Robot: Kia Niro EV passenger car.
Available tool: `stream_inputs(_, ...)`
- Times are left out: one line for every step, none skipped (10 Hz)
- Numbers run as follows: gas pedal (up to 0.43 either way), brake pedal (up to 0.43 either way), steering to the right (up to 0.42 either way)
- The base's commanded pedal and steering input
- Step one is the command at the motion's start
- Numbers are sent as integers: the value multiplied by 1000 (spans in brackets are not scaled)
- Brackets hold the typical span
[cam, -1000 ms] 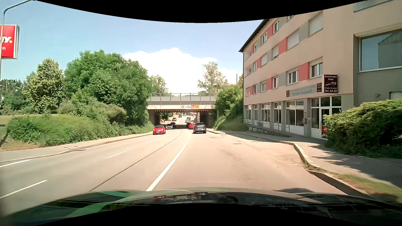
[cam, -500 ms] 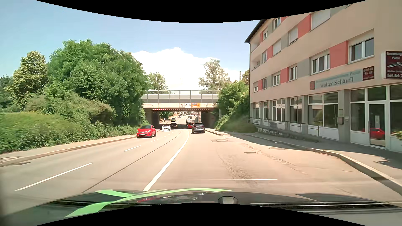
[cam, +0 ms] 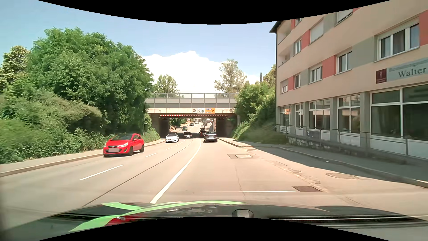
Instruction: Follow the waypoints while adhering to traffic rules and regulations
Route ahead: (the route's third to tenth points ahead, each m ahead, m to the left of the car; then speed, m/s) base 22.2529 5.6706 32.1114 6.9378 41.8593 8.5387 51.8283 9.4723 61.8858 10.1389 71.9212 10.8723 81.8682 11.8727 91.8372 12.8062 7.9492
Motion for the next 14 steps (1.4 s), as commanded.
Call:
stream_inputs(118,0,-21)
stream_inputs(118,0,-22)
stream_inputs(118,0,-22)
stream_inputs(118,0,-22)
stream_inputs(118,0,-22)
stream_inputs(118,0,-22)
stream_inputs(118,0,-22)
stream_inputs(118,0,-23)
stream_inputs(118,0,-25)
stream_inputs(118,0,-30)
stream_inputs(118,0,-31)
stream_inputs(118,0,-32)
stream_inputs(118,0,-31)
stream_inputs(118,0,-30)
